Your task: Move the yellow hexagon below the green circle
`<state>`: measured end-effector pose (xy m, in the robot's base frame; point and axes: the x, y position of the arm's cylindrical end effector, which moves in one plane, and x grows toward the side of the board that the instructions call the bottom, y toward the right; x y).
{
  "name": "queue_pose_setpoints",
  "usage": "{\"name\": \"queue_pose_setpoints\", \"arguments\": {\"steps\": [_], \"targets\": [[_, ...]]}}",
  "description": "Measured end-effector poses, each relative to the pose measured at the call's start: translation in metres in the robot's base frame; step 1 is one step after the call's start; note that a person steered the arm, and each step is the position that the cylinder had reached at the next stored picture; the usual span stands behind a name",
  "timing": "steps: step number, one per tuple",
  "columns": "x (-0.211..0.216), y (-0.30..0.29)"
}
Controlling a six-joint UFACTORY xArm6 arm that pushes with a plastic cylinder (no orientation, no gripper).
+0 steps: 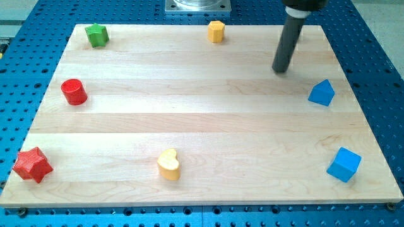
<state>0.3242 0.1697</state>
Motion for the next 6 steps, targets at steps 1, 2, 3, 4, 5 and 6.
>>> {"name": "queue_pose_setpoints", "arguments": {"steps": [1,2,3,4,5,6], "targets": [[-0.016,-0.043],[-0.025,-0.142],[-0.078,-0.177],[-0.119,-0.175],[-0.096,-0.104],[-0.043,-0.032]]}}
